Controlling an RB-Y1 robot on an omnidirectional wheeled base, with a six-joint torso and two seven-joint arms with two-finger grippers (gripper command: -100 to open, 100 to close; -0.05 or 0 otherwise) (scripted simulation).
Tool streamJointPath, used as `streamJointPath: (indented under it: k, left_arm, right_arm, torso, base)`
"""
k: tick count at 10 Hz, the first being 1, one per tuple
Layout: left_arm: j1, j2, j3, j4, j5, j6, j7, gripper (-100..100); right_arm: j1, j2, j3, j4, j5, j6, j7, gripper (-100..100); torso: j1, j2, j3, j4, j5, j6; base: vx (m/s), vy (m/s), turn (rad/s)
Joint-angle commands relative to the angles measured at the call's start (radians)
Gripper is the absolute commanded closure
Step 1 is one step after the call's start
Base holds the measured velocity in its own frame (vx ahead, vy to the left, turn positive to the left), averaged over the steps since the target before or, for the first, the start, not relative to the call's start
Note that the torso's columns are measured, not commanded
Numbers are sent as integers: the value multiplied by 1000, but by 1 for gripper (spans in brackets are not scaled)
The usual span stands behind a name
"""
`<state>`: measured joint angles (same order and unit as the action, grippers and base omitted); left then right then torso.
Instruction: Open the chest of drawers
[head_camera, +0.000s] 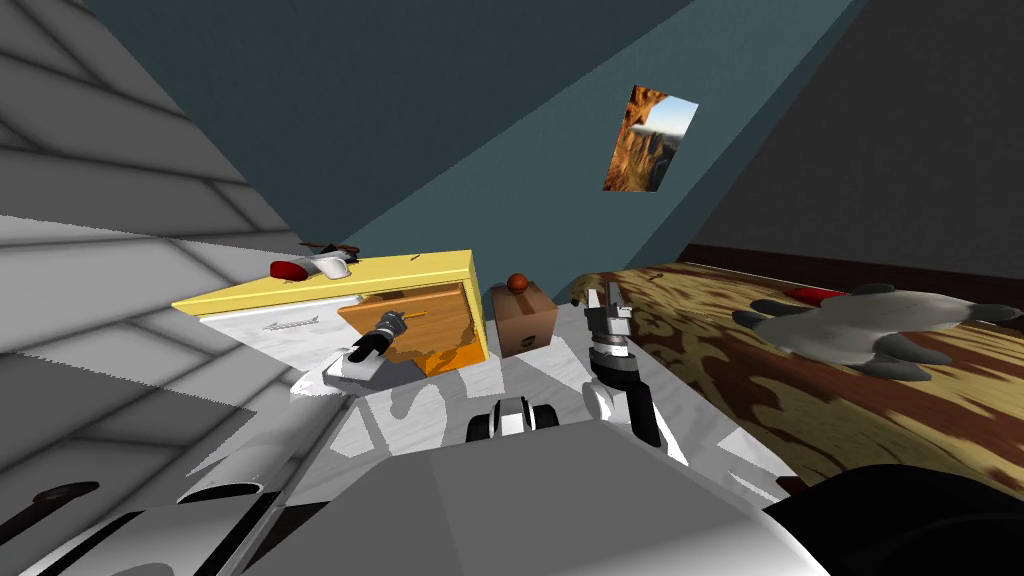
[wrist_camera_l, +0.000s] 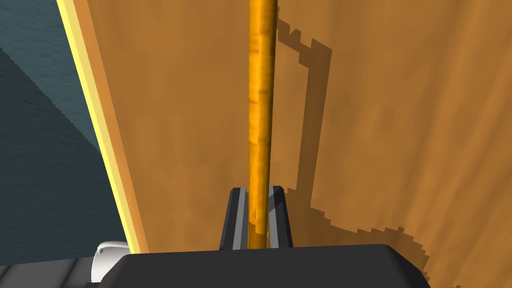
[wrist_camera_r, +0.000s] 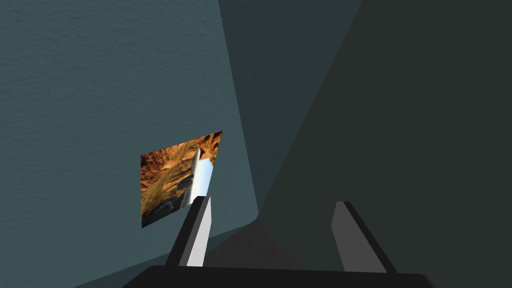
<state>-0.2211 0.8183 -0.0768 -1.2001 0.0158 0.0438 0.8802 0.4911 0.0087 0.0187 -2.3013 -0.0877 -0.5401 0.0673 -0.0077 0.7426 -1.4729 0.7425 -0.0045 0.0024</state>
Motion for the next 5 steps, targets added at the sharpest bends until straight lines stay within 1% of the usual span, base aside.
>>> streamJointPath:
  k: [1, 4, 5]
  left_arm:
    - [8, 8, -5, -12, 0, -2, 11, 100]
    - [14, 19, -9, -34, -1, -7, 25, 100]
    - [20, 15, -11, -30, 0, -1, 21, 100]
  right_arm:
    - [0, 0, 0, 0, 0, 0, 0, 0]
    - [0, 0, 0, 0, 0, 0, 0, 0]
    - [0, 0, 0, 0, 0, 0, 0, 0]
  torso:
    - [3, -2, -1, 0, 1, 0]
    - [5, 4, 2, 1, 2, -2]
    - [5, 3, 1, 2, 0, -3]
  base:
    - [-104, -37, 92]
    - [-180, -40, 51]
    - [-85, -15, 3]
